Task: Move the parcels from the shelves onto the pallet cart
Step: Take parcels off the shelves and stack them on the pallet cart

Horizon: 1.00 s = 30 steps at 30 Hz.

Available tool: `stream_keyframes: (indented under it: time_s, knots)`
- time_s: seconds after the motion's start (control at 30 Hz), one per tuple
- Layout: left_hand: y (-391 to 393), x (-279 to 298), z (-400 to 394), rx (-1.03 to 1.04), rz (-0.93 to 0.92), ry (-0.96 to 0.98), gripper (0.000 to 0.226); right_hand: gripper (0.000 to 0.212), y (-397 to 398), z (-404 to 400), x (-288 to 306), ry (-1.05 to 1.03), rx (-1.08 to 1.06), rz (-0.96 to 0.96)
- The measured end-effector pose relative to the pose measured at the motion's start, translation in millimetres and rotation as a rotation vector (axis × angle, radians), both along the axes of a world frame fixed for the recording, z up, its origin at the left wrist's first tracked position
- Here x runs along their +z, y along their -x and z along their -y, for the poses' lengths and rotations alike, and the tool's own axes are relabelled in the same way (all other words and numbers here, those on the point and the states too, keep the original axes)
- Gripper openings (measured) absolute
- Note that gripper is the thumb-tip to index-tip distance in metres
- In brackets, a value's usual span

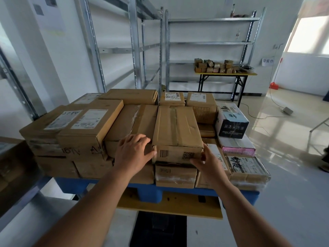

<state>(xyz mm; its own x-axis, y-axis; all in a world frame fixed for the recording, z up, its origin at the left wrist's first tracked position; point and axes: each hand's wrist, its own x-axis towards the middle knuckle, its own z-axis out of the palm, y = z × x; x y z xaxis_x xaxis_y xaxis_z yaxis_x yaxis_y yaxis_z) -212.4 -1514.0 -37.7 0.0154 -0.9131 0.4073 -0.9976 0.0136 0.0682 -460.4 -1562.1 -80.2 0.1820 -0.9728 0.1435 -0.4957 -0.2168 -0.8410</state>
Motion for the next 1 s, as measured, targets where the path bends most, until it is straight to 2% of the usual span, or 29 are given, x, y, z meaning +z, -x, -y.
stream_keyframes:
  time_s: [0.23, 0.37, 0.53, 0.63, 0.73, 0.87, 1.0]
  knots:
    - [1.2, -0.9, -3.9, -0.004, -0.022, -0.029, 0.06, 0.068, 1.5, -4.4, 5.7, 0.035, 0.011, -0.075]
    - [7.1, -3.0, -20.2, 0.017, -0.086, -0.014, 0.058, 0.073, 3.4, -19.5, 18.5, 0.107, -0.08, -0.31]
    - [19.2, -14.0, -60.3, 0.069, -0.193, 0.012, 0.056, 0.034, 8.7, -54.0, 19.0, 0.416, -0.232, -0.387]
    - [26.9, -29.5, -91.7, 0.139, -0.268, 0.02, 0.054, 0.024, 6.5, -71.3, 4.2, 0.498, -0.167, -0.456]
    - [36.6, -47.4, -124.1, 0.206, -0.316, 0.03, 0.057, 0.014, -3.4, -89.9, -9.1, 0.562, -0.08, -0.426]
    - [34.7, -70.1, -159.7, 0.307, -0.308, -0.021, 0.073, 0.021, -25.7, -110.6, -26.3, 0.634, 0.06, -0.404]
    - [20.9, -87.3, -194.9, 0.437, -0.324, -0.069, 0.061, 0.028, -55.6, -128.7, -39.0, 0.652, 0.185, -0.391]
